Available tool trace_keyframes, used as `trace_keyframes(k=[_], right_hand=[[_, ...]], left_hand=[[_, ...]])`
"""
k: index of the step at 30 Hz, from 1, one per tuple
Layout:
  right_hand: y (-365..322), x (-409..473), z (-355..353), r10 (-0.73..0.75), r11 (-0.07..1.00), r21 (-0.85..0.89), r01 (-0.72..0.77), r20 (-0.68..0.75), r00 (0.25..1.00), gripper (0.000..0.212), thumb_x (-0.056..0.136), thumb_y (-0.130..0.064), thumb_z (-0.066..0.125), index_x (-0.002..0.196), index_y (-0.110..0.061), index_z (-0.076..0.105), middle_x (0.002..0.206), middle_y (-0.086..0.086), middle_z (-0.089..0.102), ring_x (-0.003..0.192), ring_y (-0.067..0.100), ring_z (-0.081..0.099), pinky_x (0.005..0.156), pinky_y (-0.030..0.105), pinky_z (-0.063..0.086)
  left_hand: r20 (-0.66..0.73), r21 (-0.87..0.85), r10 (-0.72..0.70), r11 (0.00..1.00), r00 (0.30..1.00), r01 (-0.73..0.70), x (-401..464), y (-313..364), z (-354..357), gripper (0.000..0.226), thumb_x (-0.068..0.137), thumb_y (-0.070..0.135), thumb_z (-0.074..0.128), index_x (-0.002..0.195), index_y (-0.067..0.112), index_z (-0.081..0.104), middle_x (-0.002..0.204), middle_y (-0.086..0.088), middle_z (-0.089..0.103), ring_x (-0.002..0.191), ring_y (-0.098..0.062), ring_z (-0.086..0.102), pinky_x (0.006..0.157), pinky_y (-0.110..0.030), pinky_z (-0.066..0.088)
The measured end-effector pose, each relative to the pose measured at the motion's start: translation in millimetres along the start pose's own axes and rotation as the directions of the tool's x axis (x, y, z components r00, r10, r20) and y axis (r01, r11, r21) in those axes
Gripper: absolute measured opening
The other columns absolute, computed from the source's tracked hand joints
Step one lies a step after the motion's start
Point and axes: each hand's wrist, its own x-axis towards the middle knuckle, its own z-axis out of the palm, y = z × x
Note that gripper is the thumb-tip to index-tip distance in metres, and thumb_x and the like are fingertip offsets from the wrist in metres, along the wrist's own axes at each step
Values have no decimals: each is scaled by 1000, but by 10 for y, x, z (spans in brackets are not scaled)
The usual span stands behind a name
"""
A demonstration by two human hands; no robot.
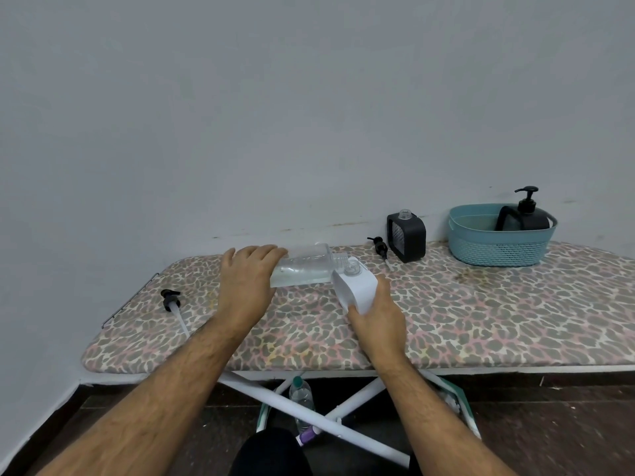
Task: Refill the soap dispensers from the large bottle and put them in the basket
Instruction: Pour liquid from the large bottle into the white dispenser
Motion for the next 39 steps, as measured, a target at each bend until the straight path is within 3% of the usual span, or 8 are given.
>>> trace_keyframes(k=[39], right_hand=[[-11,-3,-18,19,1000,4,-19,11,1000,67,85,-37,73,138,-27,34,119,2,66,102,24,66,79,36,58]], left_hand=[[29,21,-18,1000,999,17,35,22,-25,69,66,16,89,126,32,60,125,9,65,114,-21,59,106,-56,33]])
